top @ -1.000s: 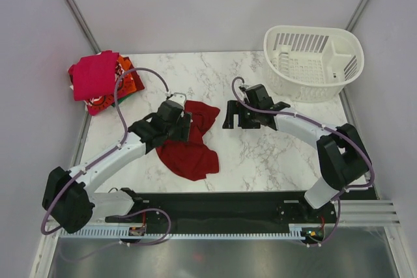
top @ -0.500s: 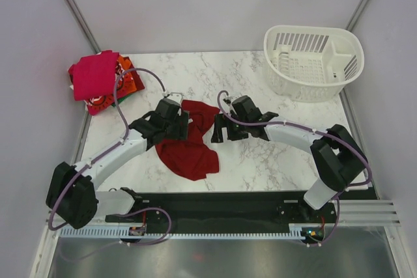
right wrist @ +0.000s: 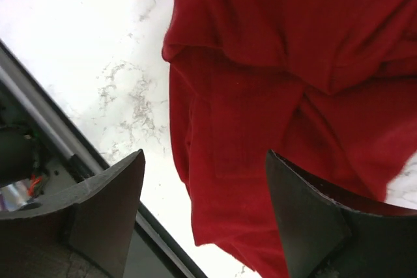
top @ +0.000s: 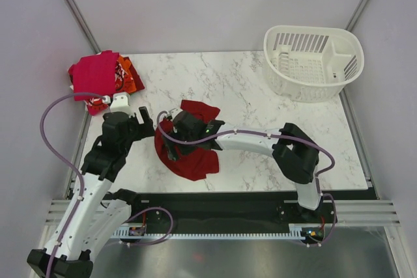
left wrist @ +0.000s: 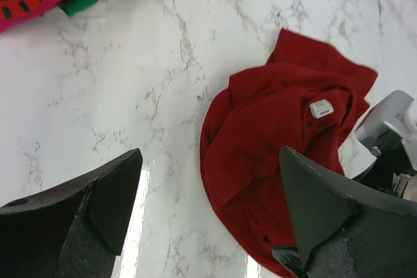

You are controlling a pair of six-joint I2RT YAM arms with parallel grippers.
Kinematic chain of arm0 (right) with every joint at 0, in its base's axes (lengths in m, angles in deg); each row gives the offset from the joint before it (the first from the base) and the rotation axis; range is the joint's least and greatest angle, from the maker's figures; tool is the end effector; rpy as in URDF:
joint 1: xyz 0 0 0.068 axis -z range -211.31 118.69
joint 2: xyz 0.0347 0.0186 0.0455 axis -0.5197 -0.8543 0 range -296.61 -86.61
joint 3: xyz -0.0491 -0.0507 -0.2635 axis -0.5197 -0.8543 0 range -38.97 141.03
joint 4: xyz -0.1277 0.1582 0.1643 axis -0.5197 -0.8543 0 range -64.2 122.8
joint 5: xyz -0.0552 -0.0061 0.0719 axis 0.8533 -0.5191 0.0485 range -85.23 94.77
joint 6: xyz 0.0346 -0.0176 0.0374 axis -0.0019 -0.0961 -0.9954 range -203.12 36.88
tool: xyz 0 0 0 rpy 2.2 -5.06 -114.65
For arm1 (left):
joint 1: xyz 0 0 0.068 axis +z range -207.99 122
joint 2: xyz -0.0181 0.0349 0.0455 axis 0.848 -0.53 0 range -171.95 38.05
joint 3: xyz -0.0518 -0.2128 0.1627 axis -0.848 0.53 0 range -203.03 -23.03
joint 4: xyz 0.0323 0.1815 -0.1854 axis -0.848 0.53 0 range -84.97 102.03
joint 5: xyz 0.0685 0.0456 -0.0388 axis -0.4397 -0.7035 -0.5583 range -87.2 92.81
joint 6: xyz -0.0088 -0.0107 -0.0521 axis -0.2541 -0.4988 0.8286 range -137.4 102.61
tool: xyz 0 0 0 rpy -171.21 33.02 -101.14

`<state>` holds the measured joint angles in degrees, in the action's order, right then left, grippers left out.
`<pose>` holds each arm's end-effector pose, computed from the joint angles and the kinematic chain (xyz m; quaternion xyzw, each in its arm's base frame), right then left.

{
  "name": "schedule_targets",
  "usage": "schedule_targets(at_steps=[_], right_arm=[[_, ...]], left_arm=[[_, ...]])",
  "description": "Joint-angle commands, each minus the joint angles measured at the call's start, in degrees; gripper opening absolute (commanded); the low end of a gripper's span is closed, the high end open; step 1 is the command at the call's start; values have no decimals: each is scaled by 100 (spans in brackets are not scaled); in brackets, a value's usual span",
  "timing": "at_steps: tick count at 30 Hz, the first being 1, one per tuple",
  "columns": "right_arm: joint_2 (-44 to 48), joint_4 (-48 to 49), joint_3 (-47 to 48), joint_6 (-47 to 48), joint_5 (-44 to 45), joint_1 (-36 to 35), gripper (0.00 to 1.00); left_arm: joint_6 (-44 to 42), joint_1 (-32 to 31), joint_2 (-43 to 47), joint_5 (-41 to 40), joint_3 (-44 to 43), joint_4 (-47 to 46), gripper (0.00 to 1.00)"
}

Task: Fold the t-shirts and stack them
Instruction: Flatten the tshirt out

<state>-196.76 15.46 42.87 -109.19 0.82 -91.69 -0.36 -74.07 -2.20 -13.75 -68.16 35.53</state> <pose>0.2112 0.3763 0.2197 -0.2854 0.8805 0.2815 0.2530 0.1517 -0.0333 0.3180 -0.0837 0.8368 -0.0334 0.5400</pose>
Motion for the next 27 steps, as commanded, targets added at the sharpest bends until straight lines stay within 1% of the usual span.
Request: schedule_targets(at_steps=[1, 4, 7, 10, 11, 14, 19, 22, 23, 25, 27], right_arm=[[-445, -586, 490, 84, 683, -202, 82], [-762, -805, 806, 75, 999, -281, 78], [-973, -1078, 1053, 84, 1194, -316, 75], [-1000, -1166, 1062, 40, 1352, -334, 67], [-991, -1166, 1044, 31, 1396, -334, 61], [-947, -1184, 992, 5, 1432, -343, 54], [-842, -1175, 983, -13, 1274, -352, 59], [-728, -1122, 939, -30, 1160, -352, 68], [-640, -1087, 895, -39, 1133, -343, 75], [-474, -1000, 808, -57, 1124, -352, 77], [-359, -947, 754, -65, 1176, -352, 76]], left_arm=[[-78, 26, 43, -5, 189, 79, 94], [-148, 34, -18, -93, 170, -27, 94], [-183, 52, -97, 21, 179, -62, 94], [-227, 69, -106, 74, 188, -114, 94], [-236, 69, -97, 82, 197, -115, 94], [-245, 69, -88, 109, 206, -132, 94], [-254, 78, -88, 135, 215, -141, 93], [-262, 78, -80, 126, 223, -132, 93], [-262, 78, -80, 118, 223, -132, 93], [-271, 78, -88, 109, 223, -141, 93], [-271, 70, -88, 100, 223, -141, 93]])
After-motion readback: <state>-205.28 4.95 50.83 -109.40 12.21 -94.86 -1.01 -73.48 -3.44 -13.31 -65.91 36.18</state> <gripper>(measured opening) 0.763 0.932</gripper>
